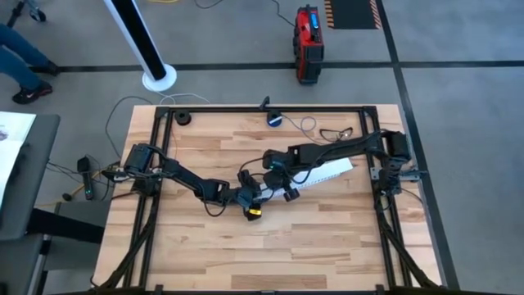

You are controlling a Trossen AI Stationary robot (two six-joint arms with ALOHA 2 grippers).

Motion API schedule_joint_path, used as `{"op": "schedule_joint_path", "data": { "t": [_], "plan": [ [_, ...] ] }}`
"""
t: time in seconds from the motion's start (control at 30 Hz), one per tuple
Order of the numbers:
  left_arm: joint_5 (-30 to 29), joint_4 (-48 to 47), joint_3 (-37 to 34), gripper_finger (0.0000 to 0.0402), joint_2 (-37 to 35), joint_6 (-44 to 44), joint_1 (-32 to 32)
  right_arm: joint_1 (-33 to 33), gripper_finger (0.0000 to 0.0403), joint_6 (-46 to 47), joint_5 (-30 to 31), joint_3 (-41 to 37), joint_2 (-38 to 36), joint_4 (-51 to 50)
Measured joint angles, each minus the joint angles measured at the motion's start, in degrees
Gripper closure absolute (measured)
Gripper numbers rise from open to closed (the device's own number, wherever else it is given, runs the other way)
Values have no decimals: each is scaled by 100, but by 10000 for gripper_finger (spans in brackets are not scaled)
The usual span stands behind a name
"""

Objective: Ziptie cables
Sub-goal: Close the white cable duct

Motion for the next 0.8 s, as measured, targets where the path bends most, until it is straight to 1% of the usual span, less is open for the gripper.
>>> {"op": "schedule_joint_path", "data": {
  "t": [0.2,0.3,0.43,0.57,0.7,0.8],
  "plan": [
    [-112,105,-6,146,7,-184,0,-17,403,-67,-65,-11,265,-33],
    [-144,299,-7,146,13,-664,0,-33,403,-29,-172,-3,406,-88],
    [-127,238,15,146,7,-885,9,-28,403,-12,-194,6,469,-72],
    [-33,179,15,146,0,-990,20,-28,403,62,-197,-3,469,-50],
    [59,135,15,146,-4,-1300,20,-28,403,78,-259,-7,469,-50],
    [388,1,20,145,-23,-1582,65,-30,403,75,-301,-12,469,-25]
  ]
}}
